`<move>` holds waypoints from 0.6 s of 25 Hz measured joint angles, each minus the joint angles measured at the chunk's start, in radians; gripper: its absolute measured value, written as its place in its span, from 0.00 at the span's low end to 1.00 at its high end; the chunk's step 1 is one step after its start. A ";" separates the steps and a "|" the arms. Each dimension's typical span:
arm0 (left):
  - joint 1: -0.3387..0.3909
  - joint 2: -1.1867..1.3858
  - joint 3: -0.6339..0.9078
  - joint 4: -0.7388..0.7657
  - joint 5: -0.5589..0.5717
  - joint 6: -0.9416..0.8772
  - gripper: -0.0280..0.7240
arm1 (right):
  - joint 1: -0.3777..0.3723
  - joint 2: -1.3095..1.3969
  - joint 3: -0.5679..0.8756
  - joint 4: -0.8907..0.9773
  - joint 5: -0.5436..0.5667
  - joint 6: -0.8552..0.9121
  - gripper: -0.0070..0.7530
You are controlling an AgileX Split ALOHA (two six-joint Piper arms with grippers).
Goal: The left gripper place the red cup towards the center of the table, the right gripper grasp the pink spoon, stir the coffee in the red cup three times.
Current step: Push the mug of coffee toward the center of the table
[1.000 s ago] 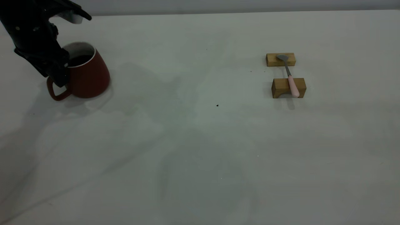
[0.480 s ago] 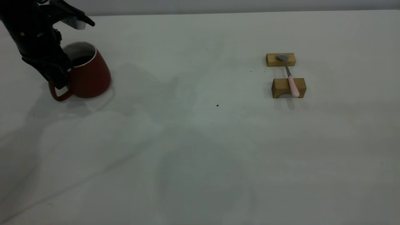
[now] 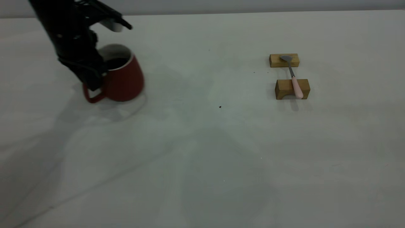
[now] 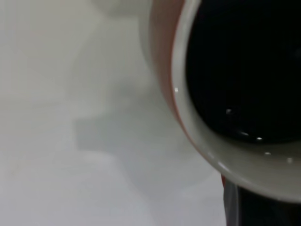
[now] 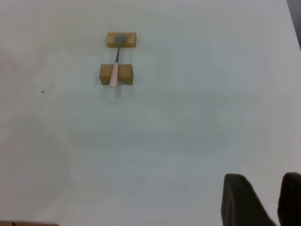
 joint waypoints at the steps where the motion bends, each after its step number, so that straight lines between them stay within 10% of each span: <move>1: -0.014 0.001 -0.002 -0.001 -0.003 -0.006 0.31 | 0.000 0.000 0.000 0.000 0.000 0.000 0.32; 15: -0.171 0.010 -0.007 -0.007 -0.086 -0.024 0.31 | 0.000 0.000 0.000 0.000 0.000 -0.001 0.32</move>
